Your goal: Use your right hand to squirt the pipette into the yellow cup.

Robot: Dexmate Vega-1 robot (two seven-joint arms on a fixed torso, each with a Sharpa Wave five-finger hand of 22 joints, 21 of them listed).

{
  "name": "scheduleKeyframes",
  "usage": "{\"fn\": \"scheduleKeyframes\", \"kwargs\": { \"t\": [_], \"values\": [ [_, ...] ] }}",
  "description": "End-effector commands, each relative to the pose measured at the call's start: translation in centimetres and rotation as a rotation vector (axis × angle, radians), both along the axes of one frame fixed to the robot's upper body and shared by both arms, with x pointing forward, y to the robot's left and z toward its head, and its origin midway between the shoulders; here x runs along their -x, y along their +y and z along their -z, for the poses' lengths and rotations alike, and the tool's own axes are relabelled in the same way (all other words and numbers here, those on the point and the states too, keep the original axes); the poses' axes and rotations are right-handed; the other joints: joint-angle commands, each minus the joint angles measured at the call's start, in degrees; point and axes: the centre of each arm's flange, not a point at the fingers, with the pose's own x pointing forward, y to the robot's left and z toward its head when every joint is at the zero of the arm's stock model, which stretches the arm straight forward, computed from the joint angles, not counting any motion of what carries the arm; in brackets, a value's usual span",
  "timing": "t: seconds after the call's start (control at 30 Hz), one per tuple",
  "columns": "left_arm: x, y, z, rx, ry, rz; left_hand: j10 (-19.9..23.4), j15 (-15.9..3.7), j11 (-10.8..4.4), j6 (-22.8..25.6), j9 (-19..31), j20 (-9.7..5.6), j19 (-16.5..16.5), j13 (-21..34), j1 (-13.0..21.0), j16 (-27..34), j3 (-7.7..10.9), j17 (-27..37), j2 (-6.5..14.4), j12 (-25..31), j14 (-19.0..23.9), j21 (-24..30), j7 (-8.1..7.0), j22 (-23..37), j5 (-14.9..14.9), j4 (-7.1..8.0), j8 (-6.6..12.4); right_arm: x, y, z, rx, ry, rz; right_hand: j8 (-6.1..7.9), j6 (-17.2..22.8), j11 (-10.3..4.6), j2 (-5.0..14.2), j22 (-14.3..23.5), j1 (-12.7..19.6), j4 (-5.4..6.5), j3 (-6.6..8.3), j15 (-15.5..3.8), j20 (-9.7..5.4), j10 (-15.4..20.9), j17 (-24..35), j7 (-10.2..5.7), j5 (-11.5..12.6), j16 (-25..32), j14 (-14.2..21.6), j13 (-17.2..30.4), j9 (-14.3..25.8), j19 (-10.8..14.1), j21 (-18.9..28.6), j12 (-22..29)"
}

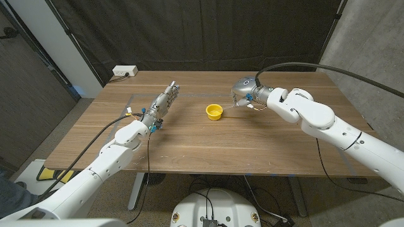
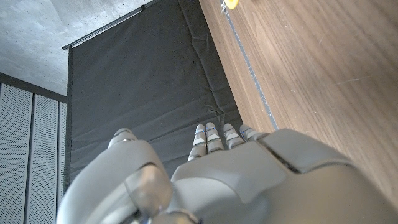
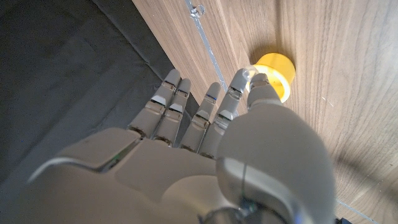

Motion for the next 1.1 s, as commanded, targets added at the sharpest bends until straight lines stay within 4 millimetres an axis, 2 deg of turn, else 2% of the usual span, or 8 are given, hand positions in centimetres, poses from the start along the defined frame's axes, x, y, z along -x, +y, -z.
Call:
{"fn": "scheduleKeyframes", "kwargs": {
  "t": [0.03,0.4,0.67,0.7,0.8,1.1],
  "values": [
    [-0.2,0.2,-0.4,-0.013,-0.002,0.005,-0.2,-0.17,-0.01,0.0,0.1,0.03,-4.3,0.2,0.3,0.2,-0.21,0.2,0.4,0.3,-0.3,0.1,-0.26,0.2,-0.2,0.20,0.14,0.7,-0.4,-0.8,-0.038,-0.045,0.022,0.34,0.4,-0.13,0.63,0.2,0.1,-0.20,0.15,-5.21,-3.61,0.7,0.2,0.02,0.0,0.1,0.4,0.1,0.1,0.3,0.1,0.4],
    [-0.4,0.1,-0.8,-0.026,-0.001,0.014,-0.2,-0.20,0.02,0.0,0.1,0.00,-4.3,0.2,0.3,0.2,-0.25,0.2,0.5,0.3,-0.3,0.1,-0.20,0.2,-0.2,0.20,0.13,1.7,-1.5,-0.7,-0.114,-0.083,0.048,0.26,0.4,-0.15,0.62,0.2,0.1,-0.25,0.13,-5.26,-3.61,0.8,0.2,0.16,-0.1,0.0,0.4,0.1,0.0,0.3,0.1,0.4],
    [-0.5,0.0,-0.8,-0.018,0.008,0.022,-0.2,-0.14,0.05,0.0,0.1,0.01,-4.3,0.2,0.4,0.2,-0.30,0.2,0.5,0.3,-0.3,0.2,-0.16,0.2,-0.2,0.20,0.13,2.4,-3.0,-0.2,-0.242,-0.127,0.078,0.22,0.4,-0.14,0.64,0.2,0.0,-0.15,0.03,-5.17,-3.58,0.8,0.2,0.48,-0.1,0.1,0.5,0.1,0.0,0.3,0.1,0.4],
    [-0.5,0.0,-0.9,-0.020,0.006,0.023,-0.2,-0.17,0.06,0.0,0.1,-0.02,-4.3,0.2,0.4,0.2,-0.30,0.2,0.5,0.3,-0.3,0.2,-0.13,0.2,-0.2,0.20,0.13,2.4,-3.2,-0.1,-0.259,-0.133,0.083,0.30,0.7,-0.14,0.64,0.2,-0.2,-0.09,-0.03,-5.19,-3.58,0.8,0.2,-0.09,-0.1,0.1,0.5,0.1,0.0,0.3,0.1,0.4],
    [-0.4,0.0,-1.2,-0.026,0.000,0.022,-0.2,-0.21,0.10,-0.1,0.1,-0.01,-4.3,0.2,0.4,0.2,-0.33,0.2,0.6,0.3,-0.3,0.2,-0.17,0.2,-0.2,0.20,0.12,2.7,-3.8,0.1,-0.314,-0.153,0.090,0.31,0.7,-0.16,0.69,0.2,-0.2,-0.07,-0.04,-5.22,-3.56,0.8,0.2,-0.22,-0.1,0.1,0.5,0.1,-0.1,0.3,0.1,0.4],
    [-0.4,-0.1,-1.4,-0.047,0.007,0.016,0.0,0.02,0.05,0.0,0.1,-0.50,-3.6,0.2,0.4,0.4,-0.39,0.2,0.6,0.4,0.2,0.5,-0.08,0.2,-0.3,0.20,0.15,3.2,-6.3,2.0,-0.527,-0.201,0.119,0.27,0.8,-0.12,0.84,0.2,-0.4,0.05,-0.08,-5.21,-3.52,1.0,0.3,-0.31,-0.2,0.1,0.7,0.1,-0.1,0.3,0.1,0.4]
  ]
}}
